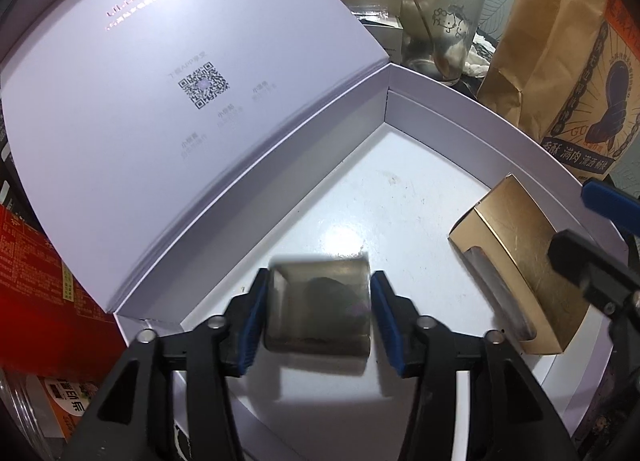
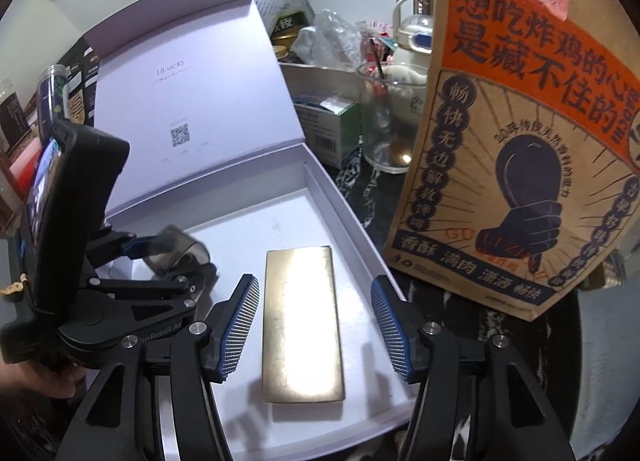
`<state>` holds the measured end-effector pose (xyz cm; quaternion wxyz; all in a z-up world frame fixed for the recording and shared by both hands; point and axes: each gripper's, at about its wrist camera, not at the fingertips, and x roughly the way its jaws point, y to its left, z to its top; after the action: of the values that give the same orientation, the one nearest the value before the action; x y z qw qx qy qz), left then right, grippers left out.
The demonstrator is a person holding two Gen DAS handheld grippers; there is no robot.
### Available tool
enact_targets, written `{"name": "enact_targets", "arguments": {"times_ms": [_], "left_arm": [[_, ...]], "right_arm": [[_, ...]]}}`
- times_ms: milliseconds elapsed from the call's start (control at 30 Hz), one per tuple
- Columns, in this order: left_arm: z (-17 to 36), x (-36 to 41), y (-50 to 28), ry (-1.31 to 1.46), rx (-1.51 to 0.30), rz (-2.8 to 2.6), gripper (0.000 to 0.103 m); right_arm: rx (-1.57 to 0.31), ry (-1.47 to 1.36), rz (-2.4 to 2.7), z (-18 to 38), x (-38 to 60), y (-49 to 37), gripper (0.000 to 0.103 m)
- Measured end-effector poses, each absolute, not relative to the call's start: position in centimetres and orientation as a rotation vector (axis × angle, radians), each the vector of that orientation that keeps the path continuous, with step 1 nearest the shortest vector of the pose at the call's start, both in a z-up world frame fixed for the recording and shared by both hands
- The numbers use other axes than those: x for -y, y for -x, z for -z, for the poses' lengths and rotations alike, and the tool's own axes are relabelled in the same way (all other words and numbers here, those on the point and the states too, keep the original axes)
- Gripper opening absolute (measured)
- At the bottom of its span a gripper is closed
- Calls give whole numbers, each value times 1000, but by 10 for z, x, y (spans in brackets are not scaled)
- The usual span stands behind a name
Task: Organize rigid objects
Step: 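Lower both held items into the lavender box and open both tools, then withdraw both tools from the lavender box back over the table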
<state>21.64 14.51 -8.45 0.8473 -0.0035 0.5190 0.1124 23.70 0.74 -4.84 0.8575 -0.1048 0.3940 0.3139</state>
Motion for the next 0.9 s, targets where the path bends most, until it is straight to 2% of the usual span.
{"name": "enact_targets", "arguments": {"times_ms": [133,900], "left_arm": [[78,-144,-212,5,-1071,-244,75],[-3,-110,-140,-49,-898,-220,75]], "right_arm": [[-823,215,-640,44,-4,-235,59],[-700,218,-573,-6,38,-184,59]]}}
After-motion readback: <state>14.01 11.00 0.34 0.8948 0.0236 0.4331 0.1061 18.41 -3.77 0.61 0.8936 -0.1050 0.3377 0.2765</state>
